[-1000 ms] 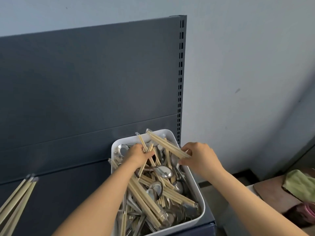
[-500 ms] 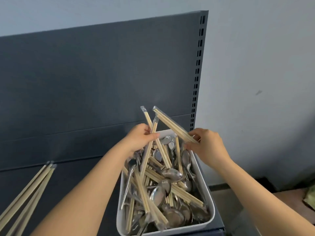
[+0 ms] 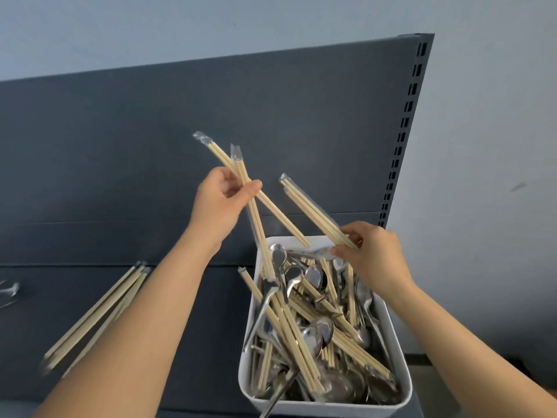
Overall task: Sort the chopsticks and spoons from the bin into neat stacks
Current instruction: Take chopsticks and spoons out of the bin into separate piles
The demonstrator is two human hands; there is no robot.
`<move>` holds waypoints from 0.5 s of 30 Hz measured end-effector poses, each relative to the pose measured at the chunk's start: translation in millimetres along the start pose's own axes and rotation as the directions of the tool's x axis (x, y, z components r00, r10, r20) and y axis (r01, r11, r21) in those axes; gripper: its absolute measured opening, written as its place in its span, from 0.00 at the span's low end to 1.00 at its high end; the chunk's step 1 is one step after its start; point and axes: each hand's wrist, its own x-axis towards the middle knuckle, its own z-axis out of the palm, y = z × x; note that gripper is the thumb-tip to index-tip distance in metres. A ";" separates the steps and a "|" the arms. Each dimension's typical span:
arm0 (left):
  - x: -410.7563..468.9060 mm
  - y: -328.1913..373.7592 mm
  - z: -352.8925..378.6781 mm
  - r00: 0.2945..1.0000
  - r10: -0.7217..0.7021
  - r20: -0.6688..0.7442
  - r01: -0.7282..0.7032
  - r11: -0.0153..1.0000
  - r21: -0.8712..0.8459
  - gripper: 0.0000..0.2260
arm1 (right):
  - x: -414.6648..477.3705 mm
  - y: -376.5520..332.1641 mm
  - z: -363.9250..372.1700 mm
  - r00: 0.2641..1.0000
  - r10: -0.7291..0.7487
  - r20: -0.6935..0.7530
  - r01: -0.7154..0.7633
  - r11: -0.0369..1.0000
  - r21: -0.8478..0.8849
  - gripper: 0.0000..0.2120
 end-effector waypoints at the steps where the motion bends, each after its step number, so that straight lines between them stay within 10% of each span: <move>1: 0.6 -0.3 -10.7 1.000 -0.011 -0.025 0.011 1.000 -0.019 0.08 | 0.1 -5.0 3.8 1.000 -0.009 0.010 0.009 1.000 -0.006 0.13; 15: -5.0 -105.7 -181.3 0.937 -0.341 -0.072 0.345 0.937 0.055 0.11 | 4.3 -117.2 117.1 0.958 -0.117 0.260 0.146 0.985 -0.093 0.14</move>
